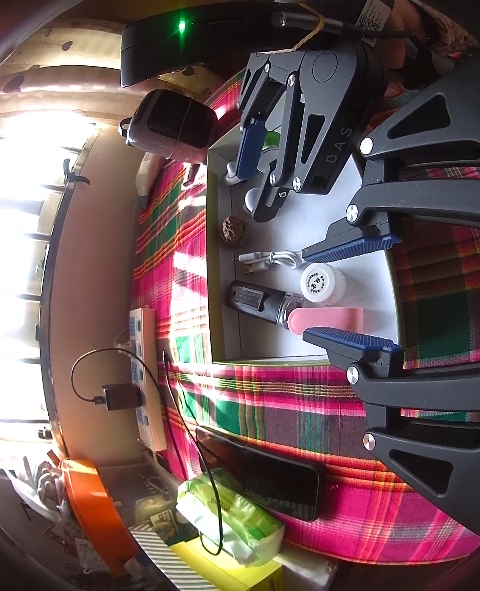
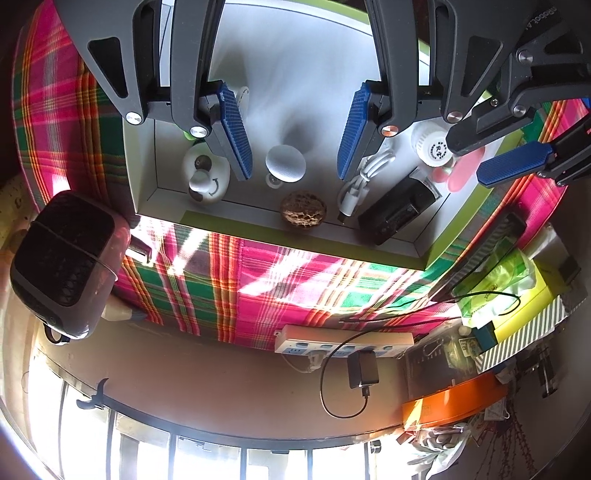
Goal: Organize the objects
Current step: 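Withdraw both grippers up and out of the box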
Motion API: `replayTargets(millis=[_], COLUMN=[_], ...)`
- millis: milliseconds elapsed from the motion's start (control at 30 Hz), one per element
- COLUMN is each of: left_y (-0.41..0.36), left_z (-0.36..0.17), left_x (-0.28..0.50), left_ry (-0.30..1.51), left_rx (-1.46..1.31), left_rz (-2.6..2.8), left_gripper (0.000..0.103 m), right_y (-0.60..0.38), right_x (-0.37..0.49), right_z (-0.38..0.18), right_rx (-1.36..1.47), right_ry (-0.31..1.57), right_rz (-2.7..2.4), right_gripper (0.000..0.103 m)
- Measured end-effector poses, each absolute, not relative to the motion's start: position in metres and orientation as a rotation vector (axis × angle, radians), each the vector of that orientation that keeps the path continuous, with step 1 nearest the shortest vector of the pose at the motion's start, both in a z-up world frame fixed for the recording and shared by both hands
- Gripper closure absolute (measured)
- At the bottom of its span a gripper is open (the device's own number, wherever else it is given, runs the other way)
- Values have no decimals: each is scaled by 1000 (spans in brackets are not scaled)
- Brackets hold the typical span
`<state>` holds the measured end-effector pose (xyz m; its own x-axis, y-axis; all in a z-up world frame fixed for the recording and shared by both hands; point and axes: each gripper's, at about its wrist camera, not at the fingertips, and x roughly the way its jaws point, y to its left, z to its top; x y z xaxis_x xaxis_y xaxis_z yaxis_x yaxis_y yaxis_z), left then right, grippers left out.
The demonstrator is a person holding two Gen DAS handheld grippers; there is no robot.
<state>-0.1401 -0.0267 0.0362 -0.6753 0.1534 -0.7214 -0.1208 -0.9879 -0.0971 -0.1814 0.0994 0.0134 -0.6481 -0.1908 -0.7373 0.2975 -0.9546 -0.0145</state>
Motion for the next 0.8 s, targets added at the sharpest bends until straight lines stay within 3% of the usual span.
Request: replayTargets(millis=[800], left_y=[-22], left_z=[54], left_x=[-96], left_ry=[-36], left_rx=[-1116], left_rz=[2774], left_gripper=[68], right_y=[112], right_x=[-137], right_z=[31], right_rx=[1094], right_ry=[152], right_rz=[-2658], right_gripper=[54])
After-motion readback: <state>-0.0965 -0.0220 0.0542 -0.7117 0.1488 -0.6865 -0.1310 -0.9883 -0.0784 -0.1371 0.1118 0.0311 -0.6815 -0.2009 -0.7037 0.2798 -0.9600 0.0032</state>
